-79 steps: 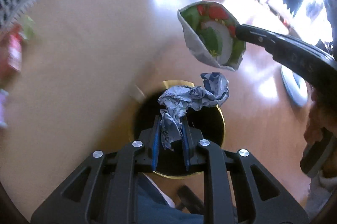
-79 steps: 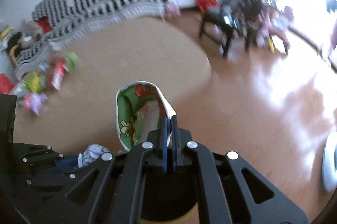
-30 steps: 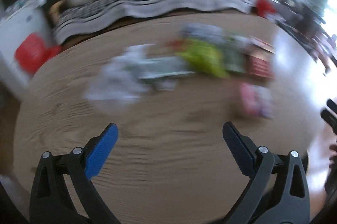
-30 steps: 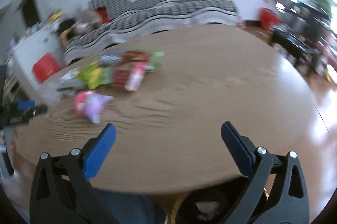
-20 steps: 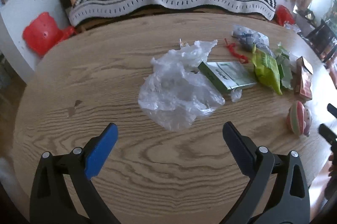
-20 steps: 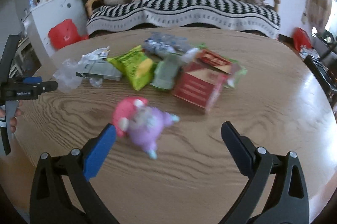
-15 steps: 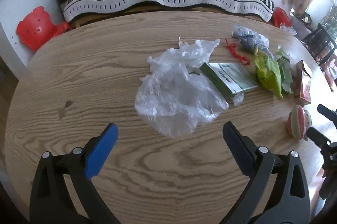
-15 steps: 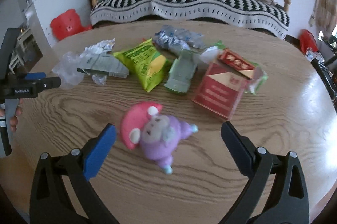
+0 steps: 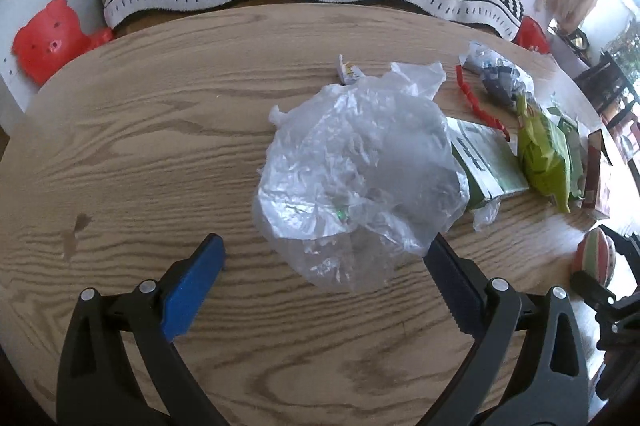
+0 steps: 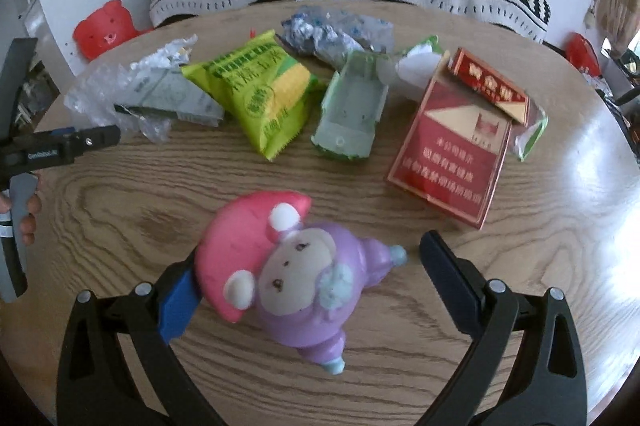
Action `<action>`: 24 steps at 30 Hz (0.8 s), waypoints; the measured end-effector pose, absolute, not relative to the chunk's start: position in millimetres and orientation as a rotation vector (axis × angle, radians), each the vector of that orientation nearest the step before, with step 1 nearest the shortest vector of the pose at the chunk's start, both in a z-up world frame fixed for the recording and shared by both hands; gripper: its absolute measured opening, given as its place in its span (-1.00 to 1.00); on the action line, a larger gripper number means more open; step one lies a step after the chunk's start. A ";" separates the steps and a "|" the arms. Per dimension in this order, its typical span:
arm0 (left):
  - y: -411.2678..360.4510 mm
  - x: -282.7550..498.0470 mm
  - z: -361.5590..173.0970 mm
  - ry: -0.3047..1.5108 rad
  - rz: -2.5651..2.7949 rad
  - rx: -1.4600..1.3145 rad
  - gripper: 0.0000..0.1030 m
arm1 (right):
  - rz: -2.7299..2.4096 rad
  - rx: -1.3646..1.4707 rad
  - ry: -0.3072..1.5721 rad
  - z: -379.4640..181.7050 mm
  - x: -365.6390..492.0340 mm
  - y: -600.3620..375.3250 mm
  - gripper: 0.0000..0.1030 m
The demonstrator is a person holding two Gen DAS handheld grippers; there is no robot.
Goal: Collect trash
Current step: 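Grasp the clear plastic bag with the left tool while the right tool grasps the pink toy, then carry plastic bag and pink toy over the bin and open both tools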
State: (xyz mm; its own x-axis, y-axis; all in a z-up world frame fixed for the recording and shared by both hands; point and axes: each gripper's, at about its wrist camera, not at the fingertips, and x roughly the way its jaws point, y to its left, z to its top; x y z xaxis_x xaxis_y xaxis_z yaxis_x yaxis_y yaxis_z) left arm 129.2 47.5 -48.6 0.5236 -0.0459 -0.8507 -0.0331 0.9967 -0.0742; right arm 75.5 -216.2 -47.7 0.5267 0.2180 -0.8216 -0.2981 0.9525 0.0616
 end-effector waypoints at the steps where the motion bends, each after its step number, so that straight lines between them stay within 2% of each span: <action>1: 47.2 129.6 -48.6 1.017 -0.009 -0.083 0.87 | 0.305 -0.095 0.963 -48.1 75.9 -215.7 0.90; 13: 46.4 132.1 -47.9 0.983 -0.028 -0.112 0.86 | 0.287 -0.130 0.935 -53.0 65.6 -212.1 0.90; 15: 47.3 130.6 -47.0 0.972 -0.030 -0.125 0.77 | 0.299 -0.138 0.945 -51.7 66.0 -211.3 0.90; 17: 47.1 129.6 -45.2 0.971 -0.028 -0.128 0.47 | 0.304 -0.141 0.951 -51.3 62.6 -211.0 0.83; 18: 46.8 129.7 -44.4 0.969 -0.035 -0.130 0.24 | 0.301 -0.140 0.941 -49.3 60.1 -211.5 0.54; 19: 46.4 129.9 -43.2 0.968 -0.053 -0.138 -0.19 | 0.303 -0.134 0.934 -46.7 57.6 -211.7 0.32; 20: 46.1 130.7 -43.0 0.976 -0.069 -0.145 -0.68 | 0.303 -0.129 0.935 -44.7 56.0 -212.3 0.22; 21: 46.7 130.9 -42.1 0.978 -0.070 -0.154 -0.78 | 0.312 -0.117 0.937 -43.0 55.6 -212.9 0.05; 22: 47.1 130.7 -40.5 0.975 -0.066 -0.159 -0.92 | 0.327 -0.090 0.942 -40.7 54.3 -214.9 0.01; 24: 46.4 128.2 -35.2 0.962 -0.067 -0.159 -0.96 | 0.336 -0.065 0.952 -38.9 52.8 -218.5 -0.02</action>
